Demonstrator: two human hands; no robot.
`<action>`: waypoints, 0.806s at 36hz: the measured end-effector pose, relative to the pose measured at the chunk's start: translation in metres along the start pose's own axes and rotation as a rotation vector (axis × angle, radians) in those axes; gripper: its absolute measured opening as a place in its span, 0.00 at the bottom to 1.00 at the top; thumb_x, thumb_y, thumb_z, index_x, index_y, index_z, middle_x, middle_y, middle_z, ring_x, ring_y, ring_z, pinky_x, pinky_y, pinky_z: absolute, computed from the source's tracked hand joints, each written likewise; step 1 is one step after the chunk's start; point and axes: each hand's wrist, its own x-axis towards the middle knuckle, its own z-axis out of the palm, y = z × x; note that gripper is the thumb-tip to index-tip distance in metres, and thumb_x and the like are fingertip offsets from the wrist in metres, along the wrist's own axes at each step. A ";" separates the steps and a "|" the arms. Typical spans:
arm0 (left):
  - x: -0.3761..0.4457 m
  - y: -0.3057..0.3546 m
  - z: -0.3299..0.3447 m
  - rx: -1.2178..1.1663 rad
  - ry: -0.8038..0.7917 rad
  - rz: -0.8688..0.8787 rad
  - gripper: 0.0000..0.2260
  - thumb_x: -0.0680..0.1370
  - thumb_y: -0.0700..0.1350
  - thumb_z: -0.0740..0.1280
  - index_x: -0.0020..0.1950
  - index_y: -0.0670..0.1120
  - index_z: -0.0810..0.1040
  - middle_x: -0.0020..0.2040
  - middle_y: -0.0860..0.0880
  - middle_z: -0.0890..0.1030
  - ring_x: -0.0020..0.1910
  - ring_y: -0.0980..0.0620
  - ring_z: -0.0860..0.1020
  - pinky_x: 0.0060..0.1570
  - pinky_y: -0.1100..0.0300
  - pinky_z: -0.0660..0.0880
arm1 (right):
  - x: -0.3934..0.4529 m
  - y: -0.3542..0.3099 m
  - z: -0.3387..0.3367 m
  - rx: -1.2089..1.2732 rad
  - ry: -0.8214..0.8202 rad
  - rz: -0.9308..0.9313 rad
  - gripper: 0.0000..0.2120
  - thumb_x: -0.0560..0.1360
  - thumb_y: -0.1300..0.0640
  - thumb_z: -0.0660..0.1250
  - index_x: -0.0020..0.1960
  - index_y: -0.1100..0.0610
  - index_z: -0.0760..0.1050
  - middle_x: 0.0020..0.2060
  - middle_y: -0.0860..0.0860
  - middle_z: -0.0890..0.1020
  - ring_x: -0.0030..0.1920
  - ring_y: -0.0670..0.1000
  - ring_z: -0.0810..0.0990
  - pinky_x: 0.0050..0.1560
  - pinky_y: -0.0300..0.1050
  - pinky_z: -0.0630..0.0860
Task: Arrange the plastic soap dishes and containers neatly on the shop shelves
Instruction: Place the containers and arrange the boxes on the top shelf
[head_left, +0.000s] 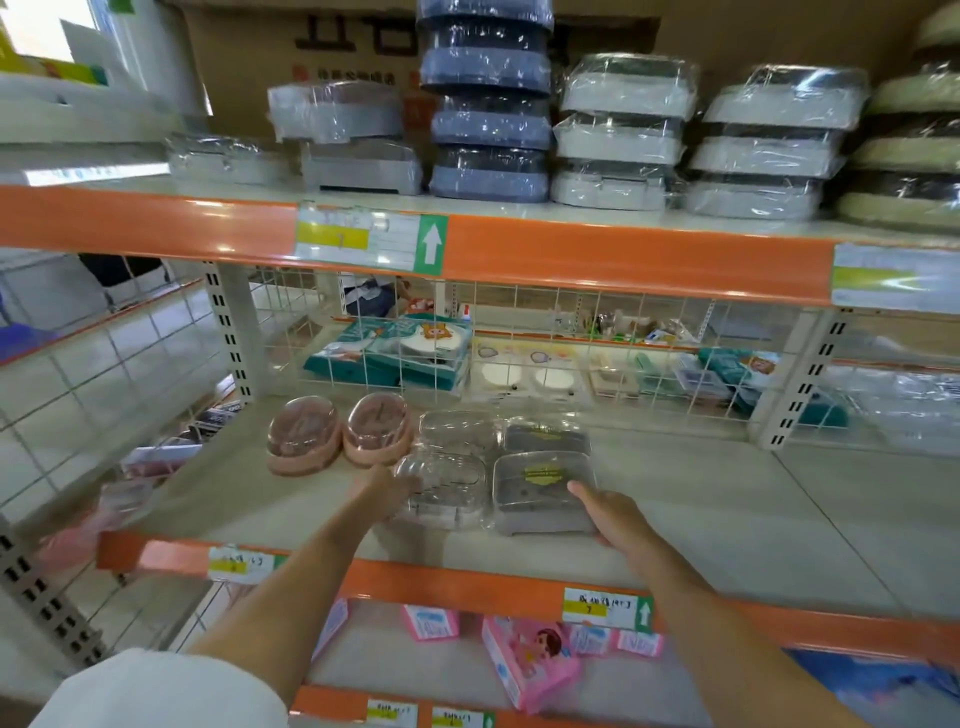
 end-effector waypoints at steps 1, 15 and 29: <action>0.000 0.000 0.001 0.006 -0.004 0.001 0.21 0.77 0.47 0.67 0.62 0.33 0.72 0.37 0.40 0.78 0.34 0.43 0.77 0.30 0.57 0.71 | 0.000 -0.002 0.000 -0.028 0.001 -0.001 0.31 0.77 0.37 0.58 0.63 0.63 0.74 0.56 0.59 0.76 0.60 0.60 0.75 0.61 0.52 0.72; -0.026 0.006 0.000 0.350 0.025 0.088 0.20 0.81 0.51 0.58 0.61 0.36 0.76 0.61 0.38 0.78 0.60 0.42 0.76 0.56 0.55 0.73 | -0.017 -0.005 0.001 -0.384 0.115 -0.036 0.23 0.81 0.47 0.53 0.62 0.65 0.73 0.60 0.64 0.75 0.62 0.62 0.71 0.60 0.48 0.68; -0.077 -0.004 -0.071 0.922 0.034 0.446 0.22 0.80 0.46 0.60 0.74 0.49 0.65 0.67 0.40 0.72 0.63 0.42 0.74 0.63 0.52 0.72 | -0.096 -0.043 0.015 -0.598 0.158 -0.264 0.20 0.80 0.51 0.57 0.68 0.60 0.67 0.64 0.57 0.71 0.64 0.58 0.70 0.59 0.49 0.72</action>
